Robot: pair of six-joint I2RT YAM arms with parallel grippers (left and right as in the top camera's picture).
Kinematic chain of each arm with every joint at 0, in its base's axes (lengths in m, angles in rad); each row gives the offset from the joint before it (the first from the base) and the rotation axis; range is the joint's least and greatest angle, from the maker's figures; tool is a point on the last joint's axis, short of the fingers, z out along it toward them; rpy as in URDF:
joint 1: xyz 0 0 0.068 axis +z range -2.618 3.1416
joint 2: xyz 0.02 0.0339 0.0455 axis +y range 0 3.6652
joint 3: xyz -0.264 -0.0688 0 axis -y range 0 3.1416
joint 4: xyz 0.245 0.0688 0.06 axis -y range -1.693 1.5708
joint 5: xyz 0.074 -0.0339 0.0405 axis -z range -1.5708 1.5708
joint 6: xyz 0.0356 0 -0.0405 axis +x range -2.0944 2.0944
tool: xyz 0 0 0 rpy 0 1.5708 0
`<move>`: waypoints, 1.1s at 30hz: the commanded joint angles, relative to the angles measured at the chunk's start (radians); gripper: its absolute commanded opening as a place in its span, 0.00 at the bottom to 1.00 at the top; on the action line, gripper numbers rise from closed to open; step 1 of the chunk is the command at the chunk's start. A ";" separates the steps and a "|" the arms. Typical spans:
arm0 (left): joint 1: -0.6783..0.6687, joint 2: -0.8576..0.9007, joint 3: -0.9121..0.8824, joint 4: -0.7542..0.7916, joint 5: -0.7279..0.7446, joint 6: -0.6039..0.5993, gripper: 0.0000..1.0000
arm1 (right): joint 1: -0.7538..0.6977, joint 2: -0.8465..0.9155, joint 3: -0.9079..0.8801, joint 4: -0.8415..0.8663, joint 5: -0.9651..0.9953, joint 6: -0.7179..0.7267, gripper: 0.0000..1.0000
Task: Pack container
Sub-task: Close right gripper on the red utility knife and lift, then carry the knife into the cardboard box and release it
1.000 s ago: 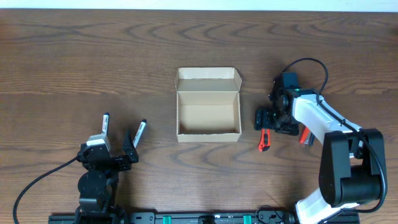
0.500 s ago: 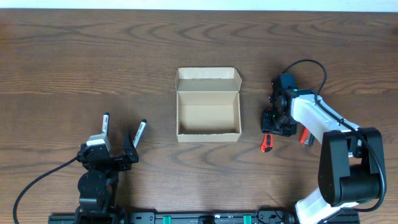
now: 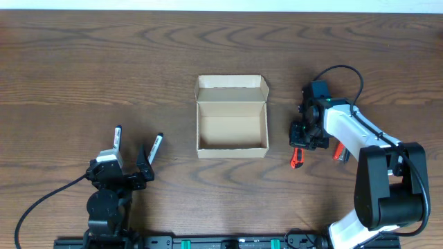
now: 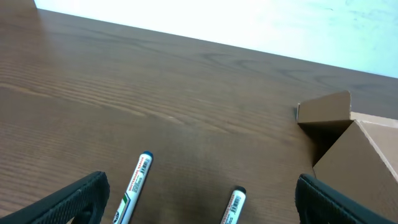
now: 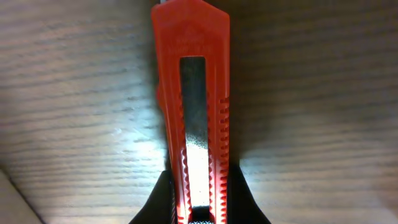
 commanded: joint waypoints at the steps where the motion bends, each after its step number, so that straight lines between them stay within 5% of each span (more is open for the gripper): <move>1: 0.006 -0.005 -0.022 -0.011 0.010 0.011 0.95 | 0.025 0.024 -0.015 0.023 -0.081 -0.019 0.01; 7: 0.006 -0.005 -0.022 -0.011 0.010 0.011 0.95 | 0.033 -0.142 0.127 -0.031 -0.084 -0.046 0.01; 15: 0.006 -0.005 -0.022 -0.011 0.011 0.010 0.95 | 0.155 -0.388 0.278 -0.023 -0.095 -0.267 0.01; 25: 0.006 -0.005 -0.022 -0.011 0.014 0.010 0.95 | 0.377 -0.355 0.285 -0.130 -0.338 -0.807 0.01; 33: 0.006 -0.005 -0.022 -0.011 0.014 0.010 0.95 | 0.428 -0.292 0.286 -0.108 -0.224 -0.935 0.01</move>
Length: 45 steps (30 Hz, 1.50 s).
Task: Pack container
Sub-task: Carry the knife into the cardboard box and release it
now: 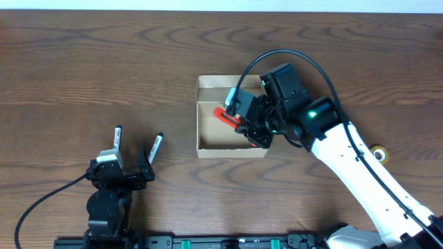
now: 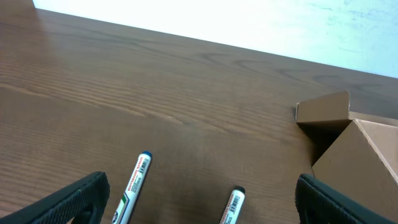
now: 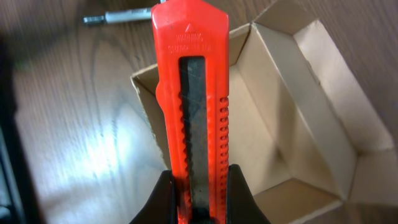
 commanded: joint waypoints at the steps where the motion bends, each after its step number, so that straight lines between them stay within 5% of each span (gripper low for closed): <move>1: 0.006 -0.005 -0.022 -0.011 0.008 0.011 0.95 | 0.018 0.040 -0.002 0.015 0.089 -0.113 0.01; 16: 0.006 -0.005 -0.022 -0.011 0.008 0.010 0.95 | 0.018 0.295 -0.002 0.015 0.171 -0.336 0.01; 30: 0.006 -0.005 -0.022 -0.011 0.008 0.011 0.95 | 0.019 0.406 -0.002 0.026 0.137 -0.340 0.02; 34: 0.006 -0.005 -0.022 -0.011 0.008 0.011 0.95 | 0.023 0.406 -0.002 0.028 0.137 -0.323 0.56; 35: 0.006 -0.005 -0.022 -0.011 0.008 0.011 0.95 | 0.025 0.405 -0.001 0.031 0.137 -0.313 0.63; 40: 0.006 -0.005 -0.022 -0.011 0.008 0.011 0.95 | 0.044 0.385 0.058 0.019 0.137 -0.249 0.62; 45: 0.006 -0.005 -0.022 -0.011 0.008 0.011 0.95 | 0.031 0.326 0.208 -0.018 0.149 0.029 0.71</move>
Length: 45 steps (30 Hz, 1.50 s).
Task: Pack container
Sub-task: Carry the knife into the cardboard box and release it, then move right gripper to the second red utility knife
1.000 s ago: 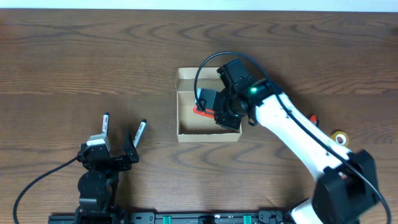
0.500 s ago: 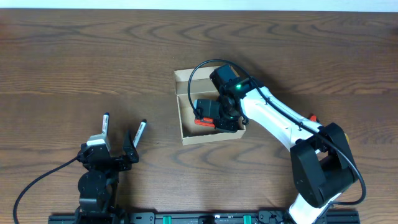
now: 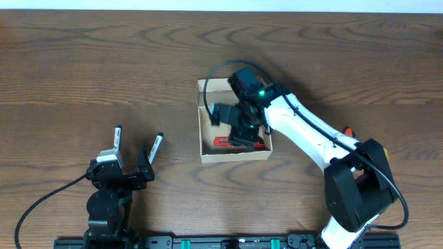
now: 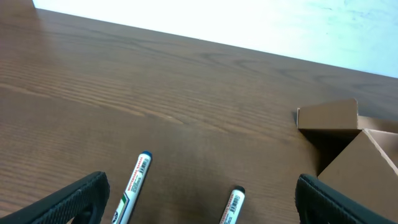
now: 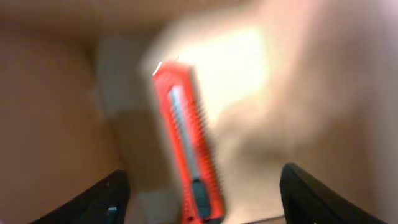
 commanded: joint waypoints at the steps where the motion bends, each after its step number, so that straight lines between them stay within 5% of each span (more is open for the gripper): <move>1: 0.006 -0.005 -0.022 -0.011 0.008 0.010 0.96 | -0.012 -0.084 0.145 -0.026 0.014 0.306 0.73; 7: 0.006 -0.005 -0.022 -0.011 0.008 0.010 0.95 | -0.085 -0.150 0.266 -0.112 0.164 0.426 0.66; 13: 0.006 -0.005 -0.022 -0.011 0.008 0.010 0.95 | -0.246 -0.207 0.280 -0.096 0.679 0.950 0.81; 14: 0.006 -0.005 -0.022 -0.011 0.008 0.010 0.95 | -0.285 -0.213 0.280 -0.099 0.676 1.005 0.88; 22: 0.006 -0.005 -0.022 -0.011 0.008 0.010 0.95 | -0.563 -0.216 0.271 -0.283 0.497 1.218 0.93; 30: 0.006 -0.005 -0.022 -0.011 0.008 0.010 0.95 | -0.732 -0.216 0.142 -0.317 0.426 1.241 0.96; 45: 0.006 -0.005 -0.022 -0.011 0.008 0.010 0.95 | -0.774 -0.215 -0.369 0.088 0.358 1.221 0.97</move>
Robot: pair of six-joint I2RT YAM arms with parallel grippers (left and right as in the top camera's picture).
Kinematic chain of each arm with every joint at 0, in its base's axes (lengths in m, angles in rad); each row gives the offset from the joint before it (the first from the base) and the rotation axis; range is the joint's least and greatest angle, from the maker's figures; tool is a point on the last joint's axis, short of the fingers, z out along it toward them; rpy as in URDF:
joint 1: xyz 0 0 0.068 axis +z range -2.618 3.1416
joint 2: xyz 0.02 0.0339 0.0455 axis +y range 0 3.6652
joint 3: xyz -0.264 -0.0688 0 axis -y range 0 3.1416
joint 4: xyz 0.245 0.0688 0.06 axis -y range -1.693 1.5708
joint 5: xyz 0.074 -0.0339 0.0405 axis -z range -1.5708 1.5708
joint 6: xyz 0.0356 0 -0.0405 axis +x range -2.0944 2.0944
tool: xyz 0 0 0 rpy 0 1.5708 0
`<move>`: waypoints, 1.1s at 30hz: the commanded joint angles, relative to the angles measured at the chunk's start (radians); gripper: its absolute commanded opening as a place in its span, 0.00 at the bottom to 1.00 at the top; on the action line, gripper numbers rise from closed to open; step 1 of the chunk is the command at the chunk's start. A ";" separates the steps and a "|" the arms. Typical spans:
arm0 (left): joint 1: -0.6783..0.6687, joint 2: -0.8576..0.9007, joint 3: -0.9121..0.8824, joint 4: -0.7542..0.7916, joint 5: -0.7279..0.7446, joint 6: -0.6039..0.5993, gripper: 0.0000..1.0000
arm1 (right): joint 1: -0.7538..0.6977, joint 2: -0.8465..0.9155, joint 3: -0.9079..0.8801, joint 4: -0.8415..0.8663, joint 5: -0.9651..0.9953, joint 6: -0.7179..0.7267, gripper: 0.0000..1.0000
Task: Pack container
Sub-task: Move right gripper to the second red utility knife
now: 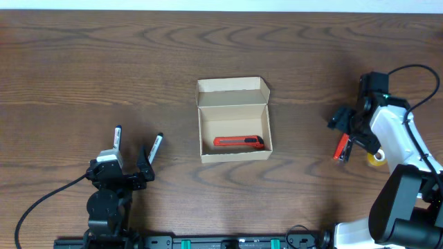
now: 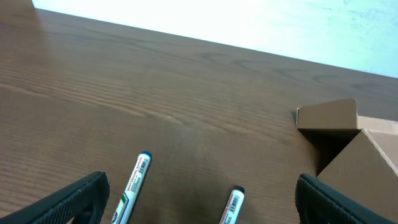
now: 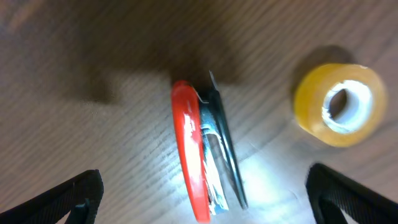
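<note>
An open cardboard box [image 1: 234,122] sits mid-table with a red utility knife [image 1: 238,142] lying along its front wall. My right gripper [image 1: 348,135] hangs open at the right, over a red-handled tool [image 3: 202,155] lying on the wood [image 1: 340,147], nothing between its fingers. A yellow tape roll [image 3: 340,104] lies right of that tool [image 1: 376,157]. My left gripper [image 2: 199,199] stands open at the front left, with two white markers [image 2: 135,180] [image 2: 231,206] on the table between its fingers. The box corner [image 2: 336,121] shows in the left wrist view.
The two markers [image 1: 117,135] [image 1: 156,146] lie left of the box on the wooden table [image 1: 83,62]. A black rail [image 1: 228,242] runs along the front edge. The right arm's white links [image 1: 398,142] and cable stand at the right edge.
My right gripper was inside the box beside the red knife. It now hangs open at the far right above the red-handled tool. The knife stays in the box. Left arm unchanged.
My right gripper was shut on the red knife on the table right of the box. Then it held the knife above the box. Then it was open in the box with the knife lying there. Now it is over the red-handled tool at the right.
</note>
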 commanded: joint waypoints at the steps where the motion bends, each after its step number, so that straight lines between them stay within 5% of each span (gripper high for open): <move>1: 0.006 -0.005 -0.022 -0.011 0.008 0.010 0.95 | -0.008 -0.008 -0.073 0.058 -0.011 -0.005 0.97; 11: 0.006 -0.005 -0.022 -0.011 0.008 0.010 0.95 | -0.008 -0.008 -0.227 0.285 -0.047 -0.105 0.97; 33: 0.006 -0.005 -0.022 -0.011 0.008 0.009 0.95 | -0.008 0.021 -0.253 0.344 -0.070 -0.060 0.93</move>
